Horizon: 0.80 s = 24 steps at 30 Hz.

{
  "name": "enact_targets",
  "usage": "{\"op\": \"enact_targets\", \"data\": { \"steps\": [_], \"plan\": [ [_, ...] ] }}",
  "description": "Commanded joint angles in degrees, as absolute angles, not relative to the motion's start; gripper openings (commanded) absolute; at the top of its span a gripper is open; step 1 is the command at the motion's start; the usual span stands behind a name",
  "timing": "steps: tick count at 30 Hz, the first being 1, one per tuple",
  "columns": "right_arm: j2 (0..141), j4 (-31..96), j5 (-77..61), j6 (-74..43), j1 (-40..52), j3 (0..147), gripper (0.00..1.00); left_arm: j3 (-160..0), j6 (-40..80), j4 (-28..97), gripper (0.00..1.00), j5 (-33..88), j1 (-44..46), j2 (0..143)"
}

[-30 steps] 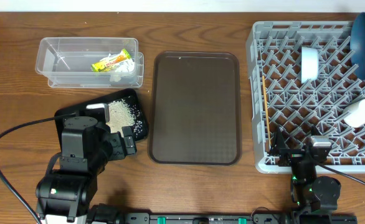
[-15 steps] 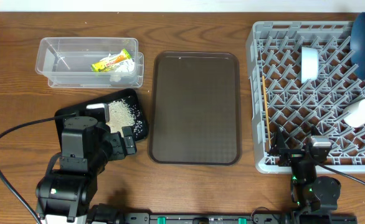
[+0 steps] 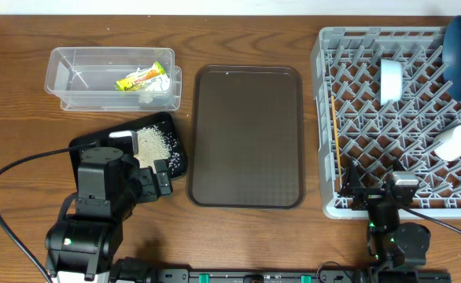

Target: Sort waste into correct bins and load items into the dishwasher rack

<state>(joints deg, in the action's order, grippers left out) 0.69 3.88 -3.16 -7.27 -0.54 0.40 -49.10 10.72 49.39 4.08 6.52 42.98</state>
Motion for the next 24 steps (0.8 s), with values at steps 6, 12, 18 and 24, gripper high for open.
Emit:
{"op": "enact_targets", "data": {
  "steps": [6, 12, 18, 24],
  "plan": [
    [0.30, 4.10, -3.20, -8.29, -1.06, 0.32, 0.99, -45.76, 9.80, 46.22, 0.99, 2.72, 5.91, 37.56],
    [0.30, 4.10, -3.20, -8.29, -1.06, 0.32, 0.98, -33.28, 9.72, 32.51, 0.99, 4.03, 2.92, 28.36],
    [0.30, 4.10, -3.18, -8.29, -1.06, 0.32, 0.99, -19.11, 9.69, 18.20, 0.99, 4.01, 2.68, 17.65],
    [0.30, 4.08, -3.20, -8.29, -1.06, 0.32, 0.99, -8.05, 9.69, 7.01, 0.99, 3.99, 1.96, 7.92]
  ]
}}
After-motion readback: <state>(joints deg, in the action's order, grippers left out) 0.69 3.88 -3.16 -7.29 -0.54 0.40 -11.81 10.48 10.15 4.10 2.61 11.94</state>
